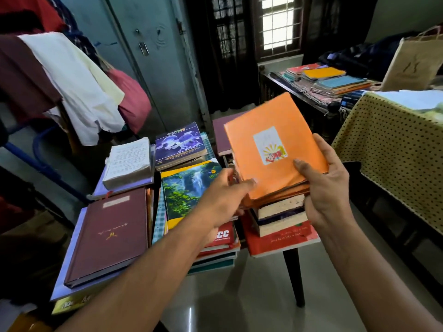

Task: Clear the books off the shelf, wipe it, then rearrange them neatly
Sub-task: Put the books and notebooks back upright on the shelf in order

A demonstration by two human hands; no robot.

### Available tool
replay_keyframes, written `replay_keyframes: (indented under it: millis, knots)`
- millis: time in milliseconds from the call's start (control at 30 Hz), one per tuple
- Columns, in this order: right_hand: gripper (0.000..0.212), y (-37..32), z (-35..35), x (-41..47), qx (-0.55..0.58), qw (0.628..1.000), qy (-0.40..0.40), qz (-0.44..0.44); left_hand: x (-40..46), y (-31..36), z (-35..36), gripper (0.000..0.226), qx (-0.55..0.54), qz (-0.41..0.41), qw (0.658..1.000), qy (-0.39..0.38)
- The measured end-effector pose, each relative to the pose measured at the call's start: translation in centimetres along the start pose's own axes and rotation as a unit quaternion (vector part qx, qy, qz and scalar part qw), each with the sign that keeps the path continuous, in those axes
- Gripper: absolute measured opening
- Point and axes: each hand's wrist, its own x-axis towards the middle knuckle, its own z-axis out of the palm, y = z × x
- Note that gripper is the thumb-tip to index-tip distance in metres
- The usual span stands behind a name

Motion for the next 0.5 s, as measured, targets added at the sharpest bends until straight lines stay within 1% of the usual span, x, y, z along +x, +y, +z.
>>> replay_keyframes:
  millis: [33, 100, 133, 167, 200, 233, 267, 300, 333, 367, 400, 433, 467, 500]
  knots:
    - [0.066, -0.3, 0.7, -0.2, 0.019, 1.0, -0.008, 0.012, 0.0, 0.0, -0.4, 0.045, -0.006, 0.002, 1.0, 0.026]
    - [0.065, -0.5, 2.6, -1.1, 0.025, 0.999, -0.025, 0.034, -0.1, 0.0, -1.5, 0.045, -0.047, -0.013, 0.997, 0.054]
    - [0.062, -0.3, 3.6, -1.6, 0.003, 0.998, -0.039, 0.039, -0.1, 0.0, -2.2, 0.043, -0.066, -0.021, 0.996, 0.063]
    - [0.06, 0.0, 4.5, -1.9, -0.045, 0.996, -0.061, 0.041, -0.2, -0.1, -3.1, 0.037, -0.08, -0.024, 0.993, 0.078]
    - [0.061, 0.4, 5.2, -2.1, -0.115, 0.987, -0.099, 0.045, -0.3, -0.4, -4.2, 0.03, -0.087, -0.025, 0.991, 0.103]
    - [0.063, 0.8, 5.7, -2.1, -0.205, 0.965, -0.155, 0.048, -0.3, -0.8, -5.3, 0.024, -0.089, -0.025, 0.987, 0.132]
    - [0.066, 1.3, 6.0, -2.0, -0.31, 0.925, -0.214, 0.041, -0.4, -1.3, -6.6, 0.019, -0.081, -0.025, 0.983, 0.165]
    - [0.067, 1.9, 5.9, -1.7, -0.418, 0.872, -0.253, 0.01, -0.6, -1.8, -7.7, 0.017, -0.068, -0.027, 0.978, 0.194]
    - [0.067, 2.2, 5.7, -1.5, -0.504, 0.823, -0.259, -0.043, -0.7, -2.5, -8.6, 0.014, -0.042, -0.031, 0.975, 0.218]
    - [0.064, 2.3, 5.2, -1.3, -0.555, 0.791, -0.236, -0.101, -1.0, -3.0, -9.4, 0.012, -0.006, -0.035, 0.972, 0.232]
    - [0.062, 2.1, 4.5, -0.9, -0.577, 0.779, -0.2, -0.141, -1.3, -3.5, -9.9, 0.011, 0.031, -0.038, 0.972, 0.229]
    - [0.06, 1.9, 3.6, -0.3, -0.587, 0.779, -0.163, -0.152, -1.4, -4.0, -10.2, 0.014, 0.061, -0.036, 0.974, 0.215]
    - [0.06, 1.6, 2.6, 0.3, -0.604, 0.773, -0.132, -0.14, -1.3, -4.4, -10.4, 0.022, 0.088, -0.034, 0.976, 0.198]
    - [0.063, 1.6, 1.6, 1.0, -0.639, 0.753, -0.112, -0.109, -1.1, -4.7, -10.6, 0.035, 0.126, -0.035, 0.973, 0.19]
